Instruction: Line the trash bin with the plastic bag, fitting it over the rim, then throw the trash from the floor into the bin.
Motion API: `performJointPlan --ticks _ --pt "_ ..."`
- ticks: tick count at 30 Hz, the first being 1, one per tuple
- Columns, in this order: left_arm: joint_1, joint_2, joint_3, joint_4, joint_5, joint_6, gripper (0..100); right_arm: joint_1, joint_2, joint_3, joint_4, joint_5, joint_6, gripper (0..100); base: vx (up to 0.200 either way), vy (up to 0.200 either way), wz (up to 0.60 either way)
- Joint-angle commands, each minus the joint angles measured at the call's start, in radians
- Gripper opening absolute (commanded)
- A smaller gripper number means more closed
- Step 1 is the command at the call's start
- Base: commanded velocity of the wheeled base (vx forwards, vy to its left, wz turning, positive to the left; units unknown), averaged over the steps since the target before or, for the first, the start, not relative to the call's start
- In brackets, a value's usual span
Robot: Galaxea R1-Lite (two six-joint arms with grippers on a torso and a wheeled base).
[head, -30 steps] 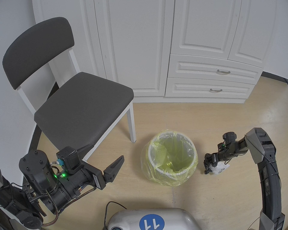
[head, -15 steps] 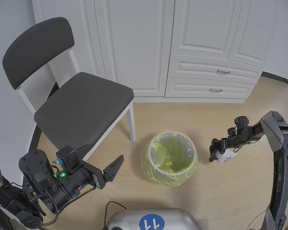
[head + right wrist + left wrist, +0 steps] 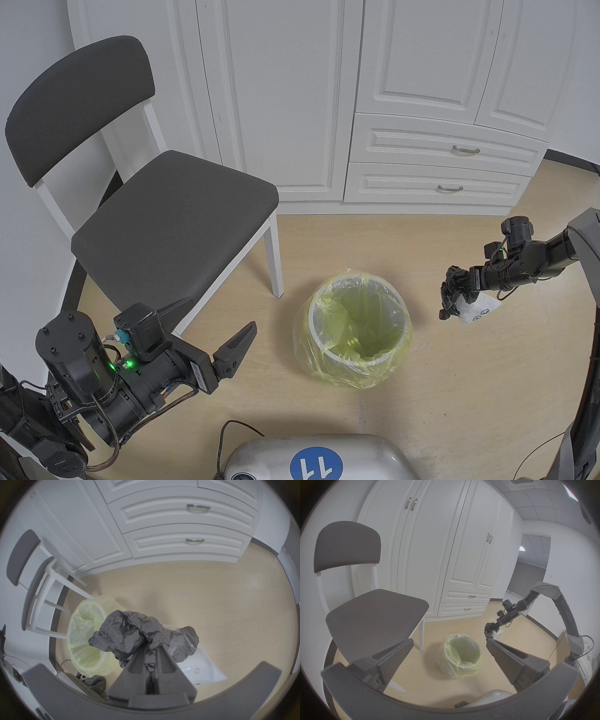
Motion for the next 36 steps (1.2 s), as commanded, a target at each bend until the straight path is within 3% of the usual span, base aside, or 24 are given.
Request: performJointPlan --ticks 1,20,23,31,36 --pt "0.0 -0.012 0.001 -0.001 0.001 0.001 100 0.046 -0.172 0.1 -0.005 0.002 -0.001 0 0.0 0.0 0.0" --pt "-0.002 -0.029 0.001 -0.001 0.001 0.015 100 0.17 -0.472 0.313 -0.054 0.002 -0.001 0 0.0 0.0 0.0" --pt "-0.002 -0.029 0.001 -0.001 0.001 0.017 100 0.235 -0.567 0.407 -0.12 -0.002 -0.001 0 0.0 0.0 0.0" --pt "-0.002 -0.029 0.0 -0.001 0.001 0.017 100 0.318 -0.643 0.482 -0.162 -0.019 -0.001 0 0.0 0.0 0.0" --pt "-0.002 -0.029 0.0 -0.001 0.001 0.017 100 0.396 -0.66 0.539 -0.234 -0.082 0.003 0 0.0 0.0 0.0"
